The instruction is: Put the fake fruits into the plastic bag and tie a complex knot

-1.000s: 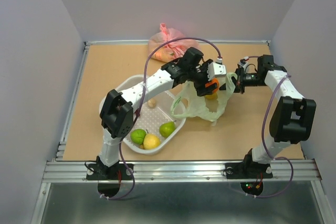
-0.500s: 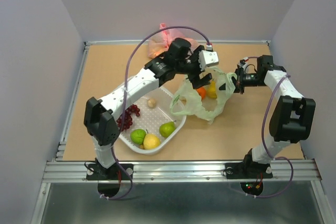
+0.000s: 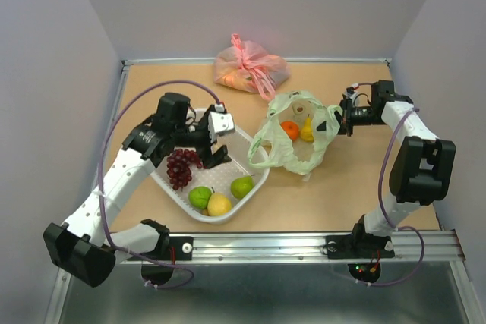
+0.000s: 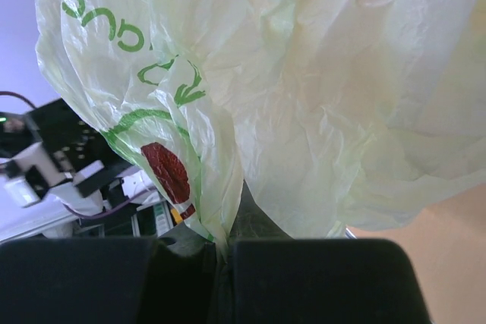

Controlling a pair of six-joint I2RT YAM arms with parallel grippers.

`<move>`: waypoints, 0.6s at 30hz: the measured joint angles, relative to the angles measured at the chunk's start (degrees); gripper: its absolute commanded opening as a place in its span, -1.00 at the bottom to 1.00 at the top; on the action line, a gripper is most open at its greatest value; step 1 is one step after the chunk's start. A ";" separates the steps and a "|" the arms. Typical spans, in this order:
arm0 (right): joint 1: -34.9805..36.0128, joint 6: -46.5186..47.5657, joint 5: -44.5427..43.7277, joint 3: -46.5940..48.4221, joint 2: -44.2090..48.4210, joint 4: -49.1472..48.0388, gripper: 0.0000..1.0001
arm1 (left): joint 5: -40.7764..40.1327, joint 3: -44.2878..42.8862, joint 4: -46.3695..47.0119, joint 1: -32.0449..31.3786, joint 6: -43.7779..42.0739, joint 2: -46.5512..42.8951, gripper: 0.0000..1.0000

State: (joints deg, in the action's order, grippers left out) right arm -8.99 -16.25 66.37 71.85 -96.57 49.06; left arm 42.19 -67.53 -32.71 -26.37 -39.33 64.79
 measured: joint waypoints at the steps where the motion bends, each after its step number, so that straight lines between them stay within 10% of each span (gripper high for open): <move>1: 0.00 0.00 -0.09 0.00 0.00 0.00 -0.99 | -0.09 3.13 -1.44 -0.33 -0.57 -1.29 0.89; 18: 0.00 1.53 -1.92 0.00 -0.52 0.22 -0.99 | -6.05 17.51 9.97 -13.73 5.16 11.69 0.96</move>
State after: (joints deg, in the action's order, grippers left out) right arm -8.99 -14.72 64.45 71.85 -97.10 49.28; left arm 36.14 -50.02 -22.74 -40.10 -34.17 76.49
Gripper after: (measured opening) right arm 0.012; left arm 0.975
